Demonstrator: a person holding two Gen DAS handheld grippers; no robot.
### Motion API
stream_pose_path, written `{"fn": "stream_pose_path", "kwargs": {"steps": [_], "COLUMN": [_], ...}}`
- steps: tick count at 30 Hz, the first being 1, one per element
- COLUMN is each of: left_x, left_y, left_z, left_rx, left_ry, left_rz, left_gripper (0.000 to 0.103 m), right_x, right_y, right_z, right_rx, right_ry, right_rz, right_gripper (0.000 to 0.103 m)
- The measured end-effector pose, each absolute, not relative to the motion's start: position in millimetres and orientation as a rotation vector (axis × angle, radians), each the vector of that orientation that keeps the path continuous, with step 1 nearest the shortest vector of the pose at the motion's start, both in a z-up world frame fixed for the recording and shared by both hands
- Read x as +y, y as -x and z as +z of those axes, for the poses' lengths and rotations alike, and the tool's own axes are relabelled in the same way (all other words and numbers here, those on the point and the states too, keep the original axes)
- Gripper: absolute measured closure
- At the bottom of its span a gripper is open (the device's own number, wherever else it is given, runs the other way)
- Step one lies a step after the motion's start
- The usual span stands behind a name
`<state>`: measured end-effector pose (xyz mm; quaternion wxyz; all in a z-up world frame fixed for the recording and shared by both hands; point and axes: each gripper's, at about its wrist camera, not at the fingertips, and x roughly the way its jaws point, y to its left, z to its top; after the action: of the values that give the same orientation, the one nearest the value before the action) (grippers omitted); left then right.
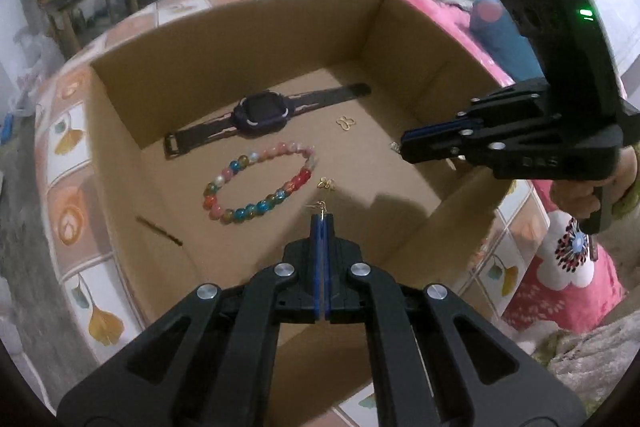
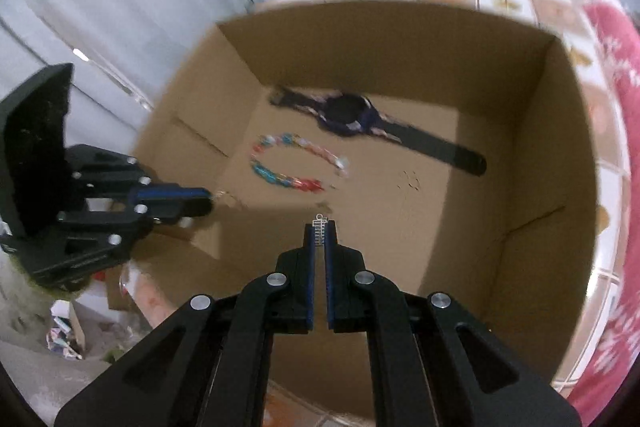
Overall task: Organize jewelry
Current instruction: 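Carry both charms over the box and open both tools to drop them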
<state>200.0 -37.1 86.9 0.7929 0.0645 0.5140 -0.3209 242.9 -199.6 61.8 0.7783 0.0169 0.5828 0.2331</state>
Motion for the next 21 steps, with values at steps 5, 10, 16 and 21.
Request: {"fn": "stream_pose_path", "kwargs": {"steps": [5, 10, 16, 21], "left_x": [-43, -42, -37, -20], "left_y": [-207, -207, -203, -191], "left_z": [78, 84, 102, 125], "left_rx": [1.15, 1.158, 1.089, 1.011], "left_ry": [-0.193, -0.203, -0.177, -0.125], "left_rz": [-0.668, -0.65, -0.634, -0.573], "left_gripper": [0.102, 0.094, 0.066, 0.048], "right_x": [-205, -207, -213, -227], "right_y": [-251, -255, -246, -230], "right_z": [47, 47, 66, 102], "right_rx": [1.315, 1.291, 1.21, 1.094], "right_ry": [-0.047, -0.048, -0.041, -0.065], "right_rz": [0.447, 0.424, 0.398, 0.394], "right_gripper": [0.098, 0.097, 0.078, 0.069]}}
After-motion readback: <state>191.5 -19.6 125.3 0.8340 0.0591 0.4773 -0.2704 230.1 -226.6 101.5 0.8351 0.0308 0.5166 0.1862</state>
